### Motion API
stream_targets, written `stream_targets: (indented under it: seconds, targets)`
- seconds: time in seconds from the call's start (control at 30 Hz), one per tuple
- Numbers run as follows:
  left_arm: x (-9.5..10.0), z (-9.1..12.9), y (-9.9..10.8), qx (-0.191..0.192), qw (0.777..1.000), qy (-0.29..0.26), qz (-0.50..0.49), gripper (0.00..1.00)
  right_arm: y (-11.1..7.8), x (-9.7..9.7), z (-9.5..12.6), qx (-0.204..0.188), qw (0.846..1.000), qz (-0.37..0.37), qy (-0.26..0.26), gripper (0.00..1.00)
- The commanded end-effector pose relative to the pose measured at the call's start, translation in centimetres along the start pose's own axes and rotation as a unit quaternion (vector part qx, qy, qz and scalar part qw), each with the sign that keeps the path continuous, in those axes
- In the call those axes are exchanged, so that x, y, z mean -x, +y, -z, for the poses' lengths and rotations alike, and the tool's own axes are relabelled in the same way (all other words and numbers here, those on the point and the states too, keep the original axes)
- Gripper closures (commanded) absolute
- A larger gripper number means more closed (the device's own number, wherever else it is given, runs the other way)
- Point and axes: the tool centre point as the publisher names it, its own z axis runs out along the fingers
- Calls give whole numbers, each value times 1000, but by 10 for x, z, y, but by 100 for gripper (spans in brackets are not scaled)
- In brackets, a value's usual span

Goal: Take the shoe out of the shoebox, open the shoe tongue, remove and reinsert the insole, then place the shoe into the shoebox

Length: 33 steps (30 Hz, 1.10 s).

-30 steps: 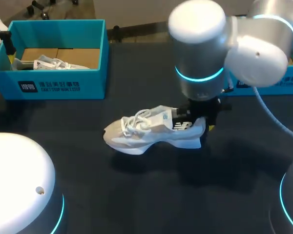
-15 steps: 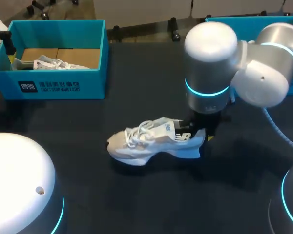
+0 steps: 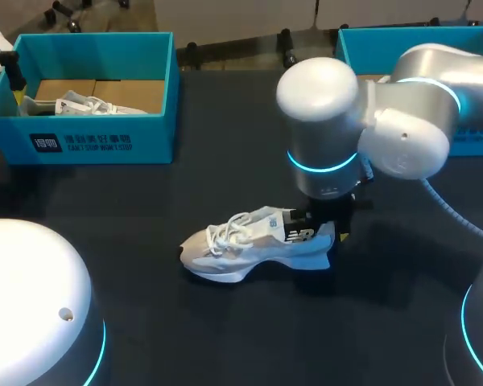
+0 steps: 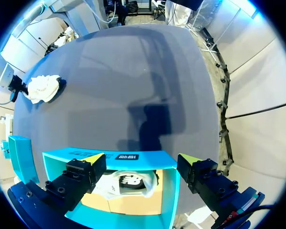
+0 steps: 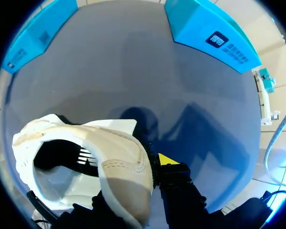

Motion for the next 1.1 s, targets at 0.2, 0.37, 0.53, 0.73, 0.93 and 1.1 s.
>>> stream_targets:
  seconds: [0.2, 0.37, 0.53, 0.73, 0.93, 1.1]
  targets:
    - [0, 0, -1, 1, 1000, 1, 0, 0, -3, -3, -10, 14, 1000, -13, 1, 100]
    - [0, 0, -1, 1, 1000, 1, 0, 0, -5, -1, -15, 18, 1000, -18, -2, 100]
    - [0, 0, -1, 1, 1000, 1, 0, 0, -3, 0, -21, 17, 1000, -16, -4, 100]
    - [0, 0, -1, 1, 1000, 1, 0, 0, -1, 1, -17, 14, 1000, -10, 0, 0]
    - [0, 0, -1, 1, 1000, 1, 0, 0, -4, 5, -4, 25, 1000, -12, 8, 0]
    - [0, 0, -1, 1, 1000, 1, 0, 0, -10, 7, 14, 38, 999, -2, 29, 0]
